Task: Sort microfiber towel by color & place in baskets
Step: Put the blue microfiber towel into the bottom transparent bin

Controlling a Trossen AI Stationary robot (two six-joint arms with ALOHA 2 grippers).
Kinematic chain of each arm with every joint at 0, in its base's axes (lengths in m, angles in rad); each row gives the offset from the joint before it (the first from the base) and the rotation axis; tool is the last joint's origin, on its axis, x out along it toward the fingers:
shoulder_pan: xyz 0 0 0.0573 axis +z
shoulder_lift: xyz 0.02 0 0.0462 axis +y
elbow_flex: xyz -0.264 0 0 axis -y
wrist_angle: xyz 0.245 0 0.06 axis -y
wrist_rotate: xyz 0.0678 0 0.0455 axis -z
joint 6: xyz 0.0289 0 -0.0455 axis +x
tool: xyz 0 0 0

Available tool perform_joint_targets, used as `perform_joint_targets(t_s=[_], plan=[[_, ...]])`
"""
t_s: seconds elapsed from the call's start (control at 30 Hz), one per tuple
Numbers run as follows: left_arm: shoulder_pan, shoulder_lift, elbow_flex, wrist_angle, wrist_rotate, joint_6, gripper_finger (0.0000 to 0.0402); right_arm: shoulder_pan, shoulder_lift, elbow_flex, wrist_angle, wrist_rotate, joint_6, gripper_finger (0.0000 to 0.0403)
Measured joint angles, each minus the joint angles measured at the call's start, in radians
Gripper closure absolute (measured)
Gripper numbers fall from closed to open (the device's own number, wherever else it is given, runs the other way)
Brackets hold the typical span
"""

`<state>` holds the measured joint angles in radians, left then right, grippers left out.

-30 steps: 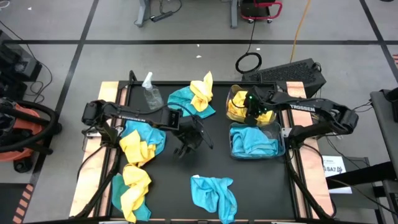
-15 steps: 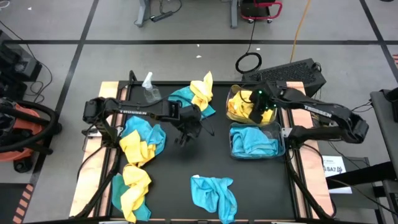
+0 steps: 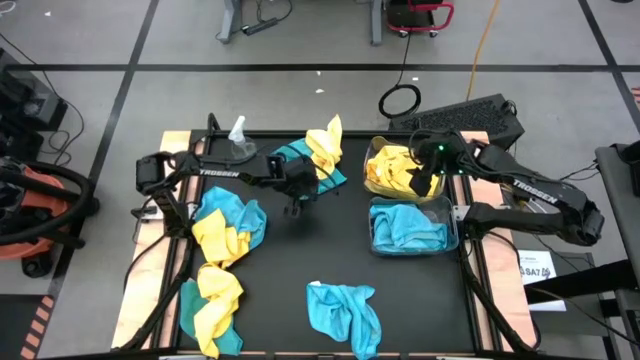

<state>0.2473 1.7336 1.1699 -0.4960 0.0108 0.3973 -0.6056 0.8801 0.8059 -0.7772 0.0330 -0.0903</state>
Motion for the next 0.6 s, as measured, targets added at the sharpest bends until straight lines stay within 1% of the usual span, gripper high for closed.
perform_joint_targets(t_s=[0.07, 0.17, 0.27, 0.37, 0.4, 0.43, 0.53, 0.6], plan=[[0.015, 0.000, -0.013, 0.025, -0.037, 0.001, 0.0164, 0.000, -0.014, 0.000, 0.003, -0.025, 0.007, 0.0182], [0.034, 0.015, -0.015, 0.047, -0.040, 0.000, 0.0164, 0.002, -0.030, 0.000, 0.004, -0.045, 0.026, 0.0182], [0.047, 0.045, -0.015, 0.045, -0.014, 0.001, 0.0164, 0.015, -0.039, 0.000, 0.007, -0.067, 0.042, 0.0182], [0.057, 0.094, -0.015, 0.045, 0.032, 0.001, 0.0164, 0.041, -0.044, 0.000, 0.029, -0.069, 0.059, 0.0182], [0.059, 0.112, -0.016, 0.043, 0.033, 0.001, 0.0164, 0.051, -0.045, 0.000, 0.035, -0.069, 0.062, 0.0182], [0.059, 0.126, -0.016, 0.047, 0.020, 0.000, 0.0164, 0.060, -0.045, 0.000, 0.042, -0.069, 0.067, 0.0182], [0.059, 0.154, -0.016, 0.054, -0.078, 0.000, 0.0166, 0.089, -0.045, 0.000, 0.061, -0.069, 0.080, 0.0182], [0.059, 0.158, -0.016, 0.055, -0.098, 0.001, 0.0179, 0.109, -0.045, 0.000, 0.066, -0.068, 0.088, 0.0182]])
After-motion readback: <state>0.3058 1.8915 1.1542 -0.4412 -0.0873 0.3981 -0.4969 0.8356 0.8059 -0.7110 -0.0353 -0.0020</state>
